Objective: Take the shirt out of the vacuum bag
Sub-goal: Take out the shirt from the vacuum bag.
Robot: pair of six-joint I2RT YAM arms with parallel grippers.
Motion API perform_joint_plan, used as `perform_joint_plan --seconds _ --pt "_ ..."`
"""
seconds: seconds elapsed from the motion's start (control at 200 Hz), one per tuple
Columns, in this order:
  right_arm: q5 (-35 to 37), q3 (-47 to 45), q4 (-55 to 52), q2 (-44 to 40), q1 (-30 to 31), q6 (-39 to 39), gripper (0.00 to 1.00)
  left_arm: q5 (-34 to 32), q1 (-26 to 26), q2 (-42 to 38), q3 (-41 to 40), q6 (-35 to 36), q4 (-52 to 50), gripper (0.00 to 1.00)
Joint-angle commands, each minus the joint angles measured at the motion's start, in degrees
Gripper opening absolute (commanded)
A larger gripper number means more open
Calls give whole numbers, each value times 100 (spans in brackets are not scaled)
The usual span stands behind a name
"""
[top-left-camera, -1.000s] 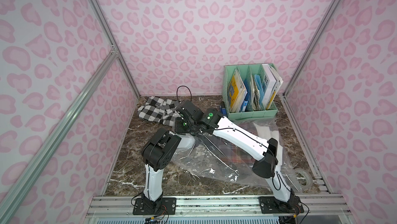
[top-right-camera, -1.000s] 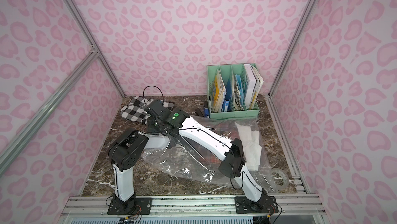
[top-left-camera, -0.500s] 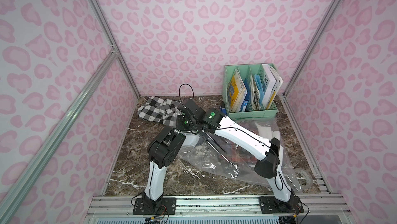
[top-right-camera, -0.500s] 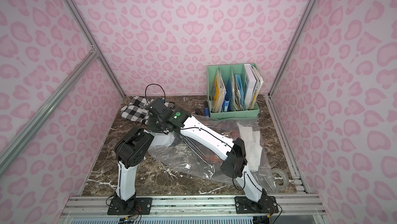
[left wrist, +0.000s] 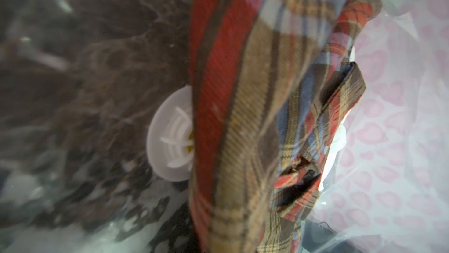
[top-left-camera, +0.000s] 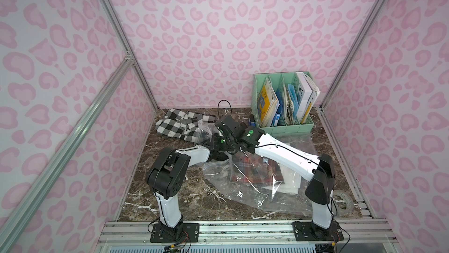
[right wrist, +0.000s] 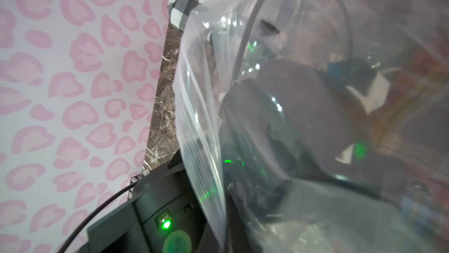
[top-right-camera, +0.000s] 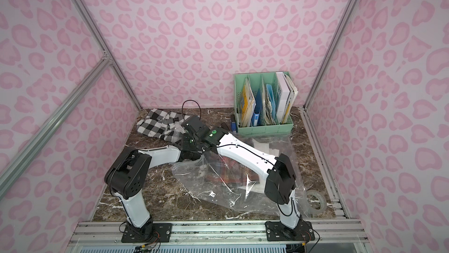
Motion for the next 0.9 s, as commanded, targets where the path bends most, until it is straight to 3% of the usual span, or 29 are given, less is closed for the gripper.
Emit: perform_joint_plan --seconds 0.0,0.325,0.39,0.475,0.545,0.565,0.61,0.7,0.79,0.895 --pt "95 -339 -561 -106 -74 97 0 -37 241 -305 -30 403 -457 5" --pt "110 -1141 -415 -518 -377 111 0 288 597 -631 -59 838 -988 5" --pt "48 -1315 -247 -673 -409 31 28 280 687 -723 -223 814 -908 5" --pt "-113 -1539 58 -942 -459 -85 53 376 692 -647 -314 767 -777 5" --pt "-410 -1819 580 -1347 -529 -222 61 396 700 -563 -347 765 -707 5" --pt "-587 -1904 791 -1483 -560 -251 68 378 700 -536 -346 778 -706 5" --pt "-935 -2113 1221 -1786 -649 -263 71 360 700 -500 -342 815 -706 5" --pt "-1199 -2399 1701 -2412 -822 -206 88 374 700 -421 -321 907 -741 4" --pt "-763 -2805 1655 -3032 -1021 20 94 399 695 -340 -280 993 -773 5" --pt "-179 -3824 348 -3624 -1675 774 95 471 700 -280 -250 964 -710 5"
